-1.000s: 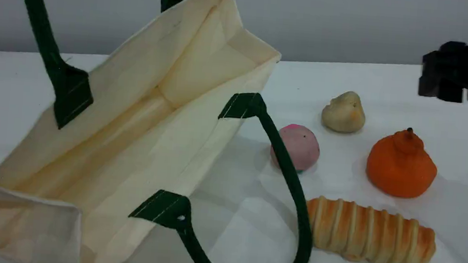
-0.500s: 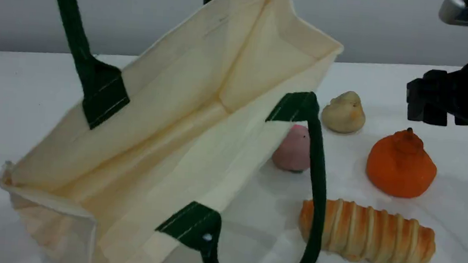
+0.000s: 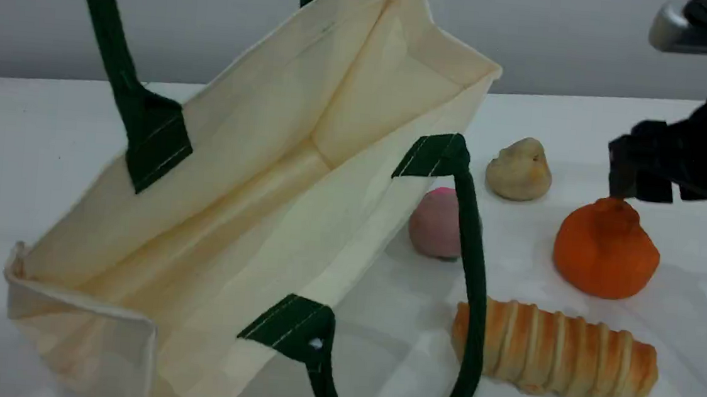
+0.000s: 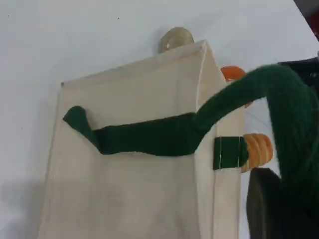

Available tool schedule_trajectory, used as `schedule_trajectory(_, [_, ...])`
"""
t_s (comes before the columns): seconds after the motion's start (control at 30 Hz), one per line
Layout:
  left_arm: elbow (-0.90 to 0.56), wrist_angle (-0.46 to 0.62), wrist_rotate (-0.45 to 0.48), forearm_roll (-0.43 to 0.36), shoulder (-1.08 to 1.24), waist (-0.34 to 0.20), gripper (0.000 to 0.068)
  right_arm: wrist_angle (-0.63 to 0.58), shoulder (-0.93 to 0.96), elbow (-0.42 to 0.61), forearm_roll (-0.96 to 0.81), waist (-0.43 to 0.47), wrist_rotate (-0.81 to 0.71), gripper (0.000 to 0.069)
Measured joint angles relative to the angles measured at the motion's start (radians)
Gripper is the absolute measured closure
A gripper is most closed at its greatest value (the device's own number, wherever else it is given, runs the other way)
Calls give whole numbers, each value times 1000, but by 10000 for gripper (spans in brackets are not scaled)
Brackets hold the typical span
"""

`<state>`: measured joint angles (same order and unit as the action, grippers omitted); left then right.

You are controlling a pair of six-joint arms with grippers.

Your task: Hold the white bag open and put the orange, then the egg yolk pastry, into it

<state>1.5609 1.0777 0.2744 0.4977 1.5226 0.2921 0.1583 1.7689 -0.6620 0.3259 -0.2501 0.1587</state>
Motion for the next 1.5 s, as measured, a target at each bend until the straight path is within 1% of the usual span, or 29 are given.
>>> schedule_trajectory(0.13, [0,-1,2,0,0,0,615,-52,-1,-40,-27,-33,0,218])
schedule_trajectory(0.27, [0,-3,2,0,0,0,615,-47,13,-56,-26,-50,0,218])
schedule_trajectory(0.43, [0,-3,2,0,0,0,615,-17,91,-58,-14,-49,0,218])
schedule_trajectory(0.6, [0,-3,2,0,0,0,615,19,174,-100,-14,-50,0,218])
schedule_trajectory(0.7, [0,-3,2,0,0,0,615,19,216,-126,-14,-50,0,218])
schedule_trajectory(0.83, [0,-3,2,0,0,0,615,16,244,-127,-15,-49,0,227])
schedule_trajectory(0.93, [0,-3,2,0,0,0,615,26,256,-127,-15,-49,0,273])
schedule_trajectory(1.0, [0,-3,2,0,0,0,615,24,257,-126,-15,-49,0,327])
schedule_trajectory(1.1, [0,-3,2,0,0,0,615,24,257,-126,-15,-49,0,464])
schedule_trajectory(1.17, [0,-3,2,0,0,0,615,25,257,-126,-15,-49,0,573])
schedule_trajectory(1.2, [0,-3,2,0,0,0,615,24,254,-125,-15,-49,0,616])
schedule_trajectory(1.23, [0,-3,2,0,0,0,615,18,248,-124,-15,-49,1,638])
schedule_trajectory(1.3, [0,-3,5,0,0,0,615,-17,227,-124,-15,-47,19,657])
schedule_trajectory(1.37, [0,-3,6,0,0,0,615,-60,196,-122,-15,-36,49,660])
schedule_trajectory(1.5, [0,-3,6,0,0,0,615,-186,95,-122,-14,-1,76,660])
